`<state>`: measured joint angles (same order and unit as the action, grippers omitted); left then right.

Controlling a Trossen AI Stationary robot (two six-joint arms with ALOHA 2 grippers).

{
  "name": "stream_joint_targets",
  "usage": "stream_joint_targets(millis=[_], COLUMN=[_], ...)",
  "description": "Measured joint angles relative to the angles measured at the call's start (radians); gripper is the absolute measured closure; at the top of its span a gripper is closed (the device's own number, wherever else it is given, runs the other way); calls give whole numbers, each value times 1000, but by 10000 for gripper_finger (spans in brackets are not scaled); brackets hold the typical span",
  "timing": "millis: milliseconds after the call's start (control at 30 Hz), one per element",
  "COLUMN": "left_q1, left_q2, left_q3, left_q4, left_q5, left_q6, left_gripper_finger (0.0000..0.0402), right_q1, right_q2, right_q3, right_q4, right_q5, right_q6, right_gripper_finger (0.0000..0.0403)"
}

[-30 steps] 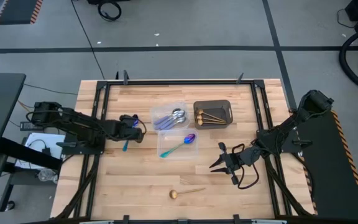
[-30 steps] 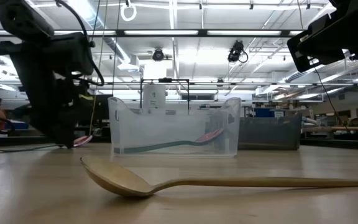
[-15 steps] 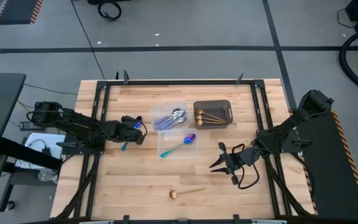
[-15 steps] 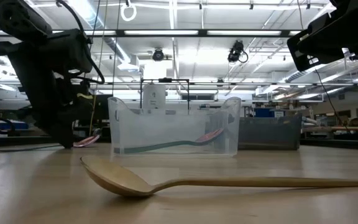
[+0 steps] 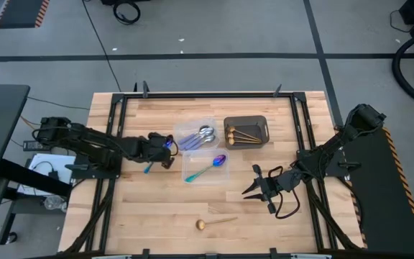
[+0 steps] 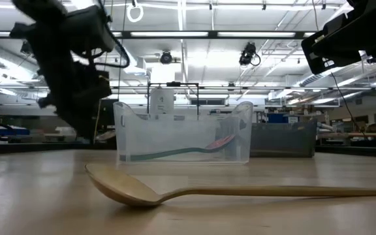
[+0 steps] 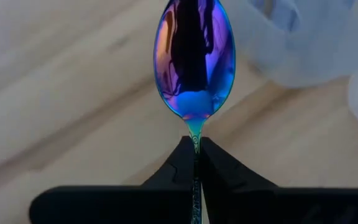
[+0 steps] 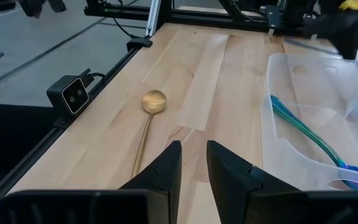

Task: Sort silverware by color (type)
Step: Put the purple spoon into the bottom transparent bin

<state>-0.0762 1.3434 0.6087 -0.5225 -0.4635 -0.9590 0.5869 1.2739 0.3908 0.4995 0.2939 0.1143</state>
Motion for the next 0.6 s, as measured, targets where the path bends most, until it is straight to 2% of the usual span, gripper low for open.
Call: stream_joint_targets(millis=[233, 333, 467, 600], left_q1=[-1, -1, -8, -18], left_q2=[-1, -2, -3, 0], left_q3=[203, 294, 374, 385], left_q4=[-304, -371, -289, -98], left_q5=[-94, -168, -205, -206], left_q6=[-1, -1, 113, 247], left_gripper_finger=[385, 385, 385, 385], right_q1=[0, 0, -1, -1], right_q2=[0, 0, 0, 0], right_q3=[0, 0, 0, 0], right_q4=[-2, -2, -1, -1], right_q5=[0, 0, 0, 0], right_q6=[5, 5, 0, -1], right_gripper_finger=[316, 316, 316, 316])
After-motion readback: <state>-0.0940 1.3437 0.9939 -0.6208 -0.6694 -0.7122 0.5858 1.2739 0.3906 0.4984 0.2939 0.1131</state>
